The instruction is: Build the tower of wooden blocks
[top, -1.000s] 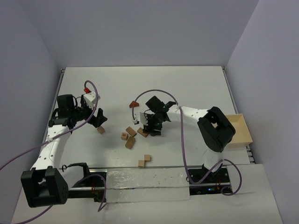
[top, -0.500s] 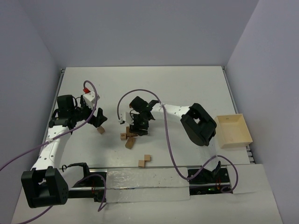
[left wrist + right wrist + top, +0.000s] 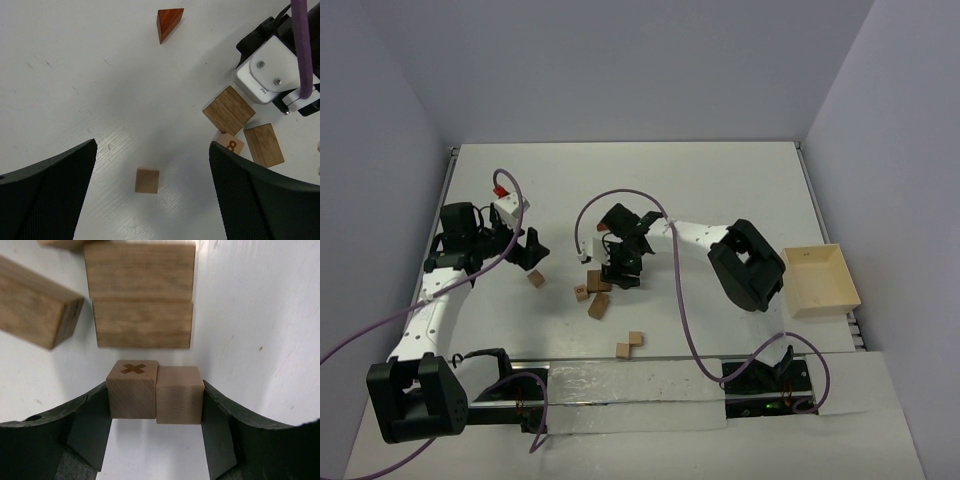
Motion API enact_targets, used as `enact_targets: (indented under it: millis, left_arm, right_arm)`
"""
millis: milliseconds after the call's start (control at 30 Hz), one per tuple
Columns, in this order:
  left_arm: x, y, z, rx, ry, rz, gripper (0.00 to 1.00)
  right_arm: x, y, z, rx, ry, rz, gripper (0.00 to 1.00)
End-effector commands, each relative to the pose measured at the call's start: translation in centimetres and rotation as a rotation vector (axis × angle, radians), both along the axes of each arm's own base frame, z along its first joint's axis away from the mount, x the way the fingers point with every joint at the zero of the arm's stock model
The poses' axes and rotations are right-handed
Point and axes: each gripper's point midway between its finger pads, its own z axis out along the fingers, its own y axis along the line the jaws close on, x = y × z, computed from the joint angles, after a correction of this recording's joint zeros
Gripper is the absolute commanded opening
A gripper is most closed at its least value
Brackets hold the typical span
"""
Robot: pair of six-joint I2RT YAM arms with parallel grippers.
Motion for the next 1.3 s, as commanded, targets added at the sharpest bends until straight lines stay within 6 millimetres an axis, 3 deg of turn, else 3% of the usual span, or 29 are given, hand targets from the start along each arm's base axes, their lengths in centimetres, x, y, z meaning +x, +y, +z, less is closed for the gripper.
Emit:
enact_targets:
  millis: [0, 267, 633, 900, 1133, 1267]
  left_arm:
    - [1.1, -0.4, 1.8, -0.034, -0.061, -0.016, 0.99]
    - [1.1, -0.3, 1.6, -0.032, -0.055, -0.012, 0.99]
    - [1.3, -0.3, 1.6, -0.032, -0.059, -0.012, 0.99]
    - [1.3, -0.2, 1.6, -0.027, -0.062, -0.011, 0.99]
    - [1.4, -0.2, 1.5, -0.025, -0.063, -0.010, 0.99]
    - [1.4, -0.2, 1.5, -0.023, -0.061, -0.011, 0.99]
  right_arm:
    - [0.9, -2.1, 1.5, 0.012, -0.021, 0.021, 0.30]
    - [2.0, -2.5, 1.0, -0.017, -0.018, 0.040, 0.34]
    - [1.9, -2.6, 0.6, -0.037, -0.006, 0.059, 0.63]
    - [2.0, -2.6, 0.6, -0.041, -0.007, 0.060, 0.69]
    - [2.1, -2.5, 0.6, -0.042, -0.006, 0.060, 0.86]
    - [2.0, -2.6, 0.5, -0.043, -0.004, 0.063, 0.90]
